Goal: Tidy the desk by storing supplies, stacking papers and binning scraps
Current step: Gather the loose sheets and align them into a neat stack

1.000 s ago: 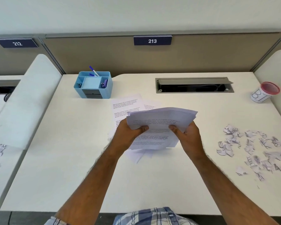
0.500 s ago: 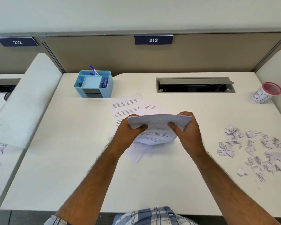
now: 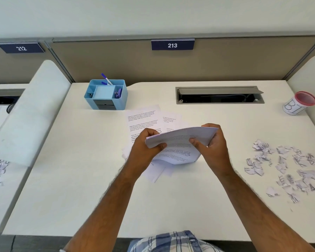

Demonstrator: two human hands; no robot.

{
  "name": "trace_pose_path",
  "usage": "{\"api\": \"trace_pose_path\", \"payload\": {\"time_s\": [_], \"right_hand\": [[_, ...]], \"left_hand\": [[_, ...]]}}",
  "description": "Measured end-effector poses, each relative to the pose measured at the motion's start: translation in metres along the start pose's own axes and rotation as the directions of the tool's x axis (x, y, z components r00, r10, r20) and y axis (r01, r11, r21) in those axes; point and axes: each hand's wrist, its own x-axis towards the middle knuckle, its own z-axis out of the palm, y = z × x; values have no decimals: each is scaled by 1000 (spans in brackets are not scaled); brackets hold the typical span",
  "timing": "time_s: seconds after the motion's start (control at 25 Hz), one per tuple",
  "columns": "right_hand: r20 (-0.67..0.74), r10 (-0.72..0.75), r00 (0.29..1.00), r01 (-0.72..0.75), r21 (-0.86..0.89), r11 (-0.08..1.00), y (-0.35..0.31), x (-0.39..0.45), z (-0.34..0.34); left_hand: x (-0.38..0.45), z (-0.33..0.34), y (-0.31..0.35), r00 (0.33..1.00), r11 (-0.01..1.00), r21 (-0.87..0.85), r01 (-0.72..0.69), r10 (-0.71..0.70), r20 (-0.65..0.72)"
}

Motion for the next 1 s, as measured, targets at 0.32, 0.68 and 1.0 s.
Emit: {"api": "trace_pose_path", "payload": {"time_s": [0.32, 0.68, 1.0], "right_hand": [[13, 4, 1000, -3, -39, 999, -1, 2, -1], [21, 97, 995, -97, 20, 995, 8, 0, 5], [-24, 51, 998, -51, 9, 999, -1, 1, 7]], "left_hand": [[0, -3, 6, 1000, 1000, -24, -18, 19, 14], [-1, -6, 3, 1000, 1000, -10, 8, -8, 6], [-1, -6, 6, 999, 999, 10, -43, 43, -20]]}}
